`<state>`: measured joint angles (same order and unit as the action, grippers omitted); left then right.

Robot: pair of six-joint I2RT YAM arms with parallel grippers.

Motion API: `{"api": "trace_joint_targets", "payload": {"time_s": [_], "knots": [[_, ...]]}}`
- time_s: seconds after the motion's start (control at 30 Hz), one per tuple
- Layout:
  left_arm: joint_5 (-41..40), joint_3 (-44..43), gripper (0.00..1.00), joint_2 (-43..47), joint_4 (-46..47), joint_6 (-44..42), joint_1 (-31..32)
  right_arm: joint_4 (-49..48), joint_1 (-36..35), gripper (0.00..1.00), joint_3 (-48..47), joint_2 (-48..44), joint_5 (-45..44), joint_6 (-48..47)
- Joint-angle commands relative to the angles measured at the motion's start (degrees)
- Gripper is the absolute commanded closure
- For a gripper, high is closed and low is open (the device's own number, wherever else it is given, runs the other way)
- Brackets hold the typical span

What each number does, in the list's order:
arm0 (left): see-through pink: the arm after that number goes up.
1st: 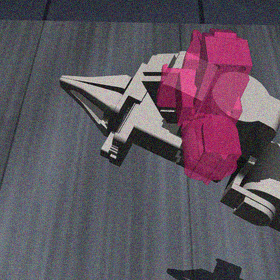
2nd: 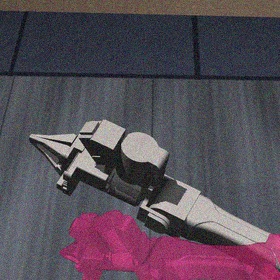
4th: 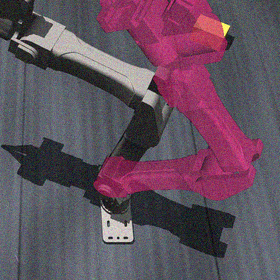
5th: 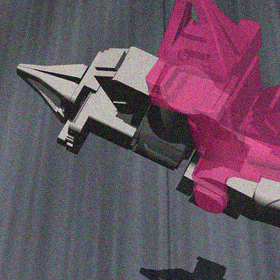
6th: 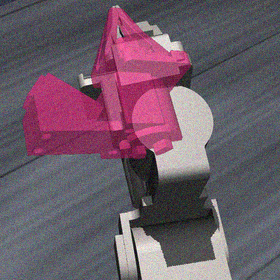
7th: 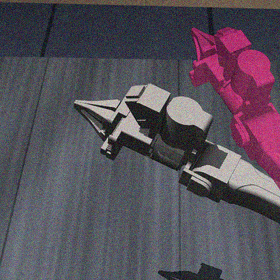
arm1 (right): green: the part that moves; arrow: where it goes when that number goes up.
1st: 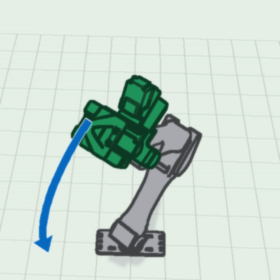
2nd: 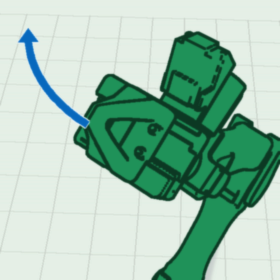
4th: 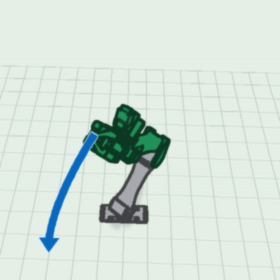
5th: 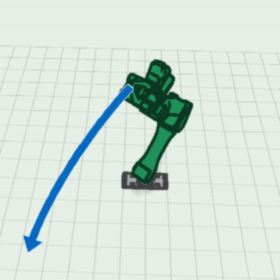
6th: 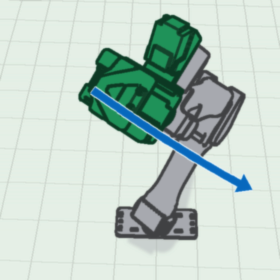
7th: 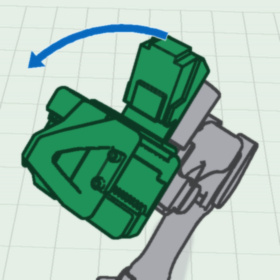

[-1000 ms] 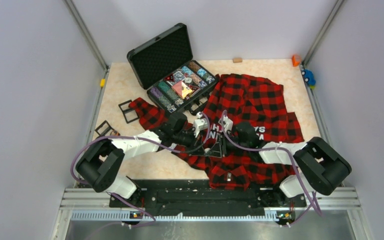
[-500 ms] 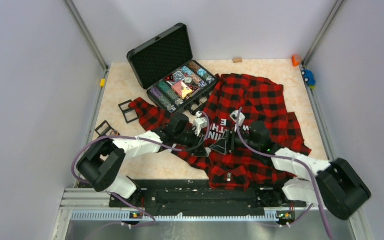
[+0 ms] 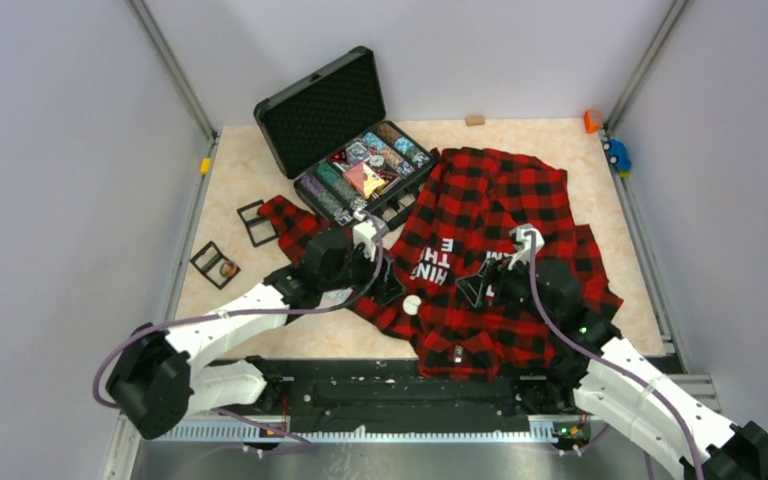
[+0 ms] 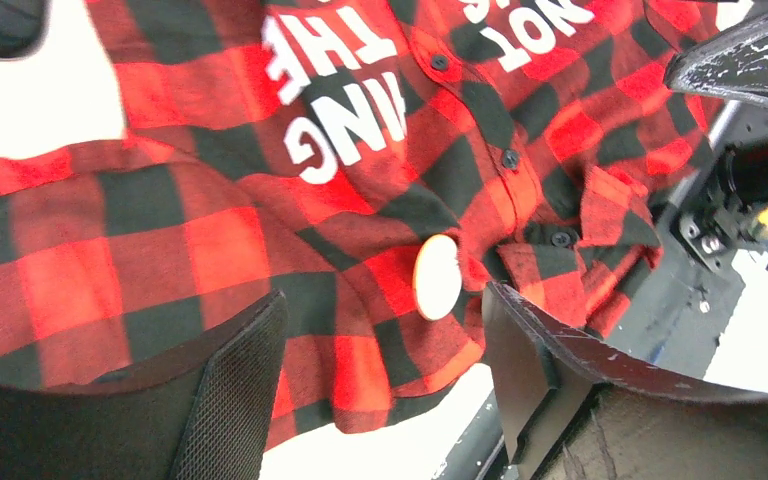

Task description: Pin the brooch onto the clothing

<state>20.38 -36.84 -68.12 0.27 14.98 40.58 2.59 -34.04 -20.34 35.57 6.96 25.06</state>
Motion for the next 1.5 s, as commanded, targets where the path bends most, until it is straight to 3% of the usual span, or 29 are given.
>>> {"api": "trace_joint_targets", "payload": {"time_s": [0.0, 0.23, 0.47, 0.57, 0.8, 0.93, 1.03, 1.3, 1.47], "knots": [[-10.9, 2.2, 0.24, 7.0, -1.6, 3.1, -0.6, 7.5, 0.3, 0.28, -2.5, -4.0, -10.5, -0.5], [-15.3, 1.1, 0.21, 12.3, -9.5, 7.2, -4.8, 6.6, 0.3, 0.27, -3.4, -4.9, -10.5, 0.6], [-20.7, 0.3, 0.21, 16.9, -18.3, 14.8, -16.1, 9.0, 0.3, 0.25, -6.3, -5.1, -13.2, -0.8], [-23.8, -0.6, 0.20, 18.5, -22.4, 17.4, -21.9, 7.2, 0.3, 0.24, -5.8, -5.2, -12.0, -0.7], [-17.0, -6.9, 0.19, 16.5, -29.9, 15.4, -38.0, 4.5, 0.3, 0.24, -5.5, -2.4, -11.6, -1.6], [-13.3, -8.2, 0.19, 13.2, -28.2, 12.8, -51.2, 0.6, 0.3, 0.23, -4.2, -1.9, -7.3, -1.8], [-15.6, -7.8, 0.20, 10.0, -25.2, 10.6, -56.8, -1.6, 0.4, 0.23, -3.9, -1.7, -4.7, -1.8], [-28.8, -11.7, 0.25, -5.4, -21.9, 4.1, -58.7, -2.1, 1.0, 0.23, -4.6, -1.0, -2.1, -2.7], [-32.9, -13.2, 0.25, -11.6, -19.0, 1.6, -58.9, -5.2, 1.7, 0.23, -3.4, -0.7, 0.8, -2.2]]}}
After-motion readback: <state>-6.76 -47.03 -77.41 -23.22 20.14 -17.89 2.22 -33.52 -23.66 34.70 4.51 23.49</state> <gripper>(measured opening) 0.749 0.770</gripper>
